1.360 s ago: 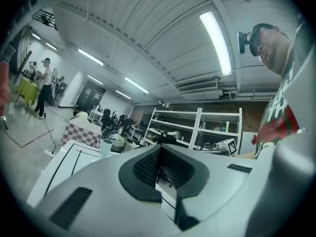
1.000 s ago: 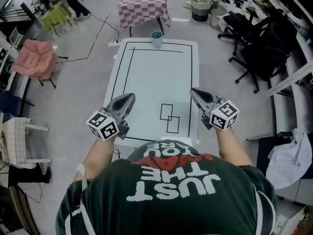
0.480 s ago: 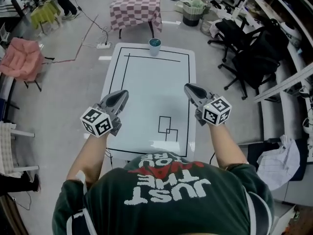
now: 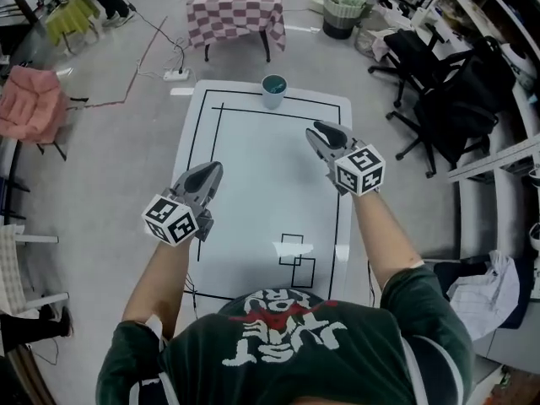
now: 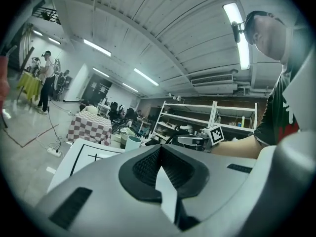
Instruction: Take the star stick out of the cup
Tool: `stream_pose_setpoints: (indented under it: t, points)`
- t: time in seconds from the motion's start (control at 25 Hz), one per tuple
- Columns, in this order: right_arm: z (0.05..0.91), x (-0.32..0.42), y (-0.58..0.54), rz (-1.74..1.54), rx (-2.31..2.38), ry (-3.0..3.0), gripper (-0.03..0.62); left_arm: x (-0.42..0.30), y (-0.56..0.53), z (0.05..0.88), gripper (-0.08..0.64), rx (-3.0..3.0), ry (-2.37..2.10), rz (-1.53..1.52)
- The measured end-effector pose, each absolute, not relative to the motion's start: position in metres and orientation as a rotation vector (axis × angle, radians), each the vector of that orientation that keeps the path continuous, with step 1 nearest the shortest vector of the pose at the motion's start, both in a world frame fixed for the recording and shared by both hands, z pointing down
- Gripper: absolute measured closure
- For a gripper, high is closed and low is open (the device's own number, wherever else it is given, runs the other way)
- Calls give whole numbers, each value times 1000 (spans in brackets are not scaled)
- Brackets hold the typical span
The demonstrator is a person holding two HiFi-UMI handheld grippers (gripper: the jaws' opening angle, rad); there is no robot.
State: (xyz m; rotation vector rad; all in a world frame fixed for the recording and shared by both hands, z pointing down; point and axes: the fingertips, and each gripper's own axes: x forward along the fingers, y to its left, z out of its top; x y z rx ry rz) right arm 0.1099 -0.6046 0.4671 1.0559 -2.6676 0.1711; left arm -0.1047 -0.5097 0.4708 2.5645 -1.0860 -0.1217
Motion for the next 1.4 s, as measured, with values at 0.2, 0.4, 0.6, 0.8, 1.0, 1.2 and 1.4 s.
stream_pose_setpoints:
  t: [0.2,0.4,0.6,0.8,1.0,1.2,1.4]
  points:
    - [503,94,-674,153,1105,-2648,478,-92,-558,516,551,2557,-1051,-94]
    - [530,63,-721,88,1083,-2642,478,-79,-598,546,551,2567,-1012,-90]
    - [546,41,-751,8,1061,-2630,477,-70,-625,567,551,2566,-997,-94]
    - [552,35,-761,-107,1038,-2614,477,-62,-634,577,551,2591,-990,-93]
    - [548,30,-767,-180,1035,-2629,479,-55,-639,585,551,2615,-973,-89]
    - [542,22,-772,-205,1029,-2655,479,-54,-645,594,551,2613,-964,-101]
    - [540,22,-770,-234,1016,-2656,513,-53,-645,596,551,2597,-961,-105]
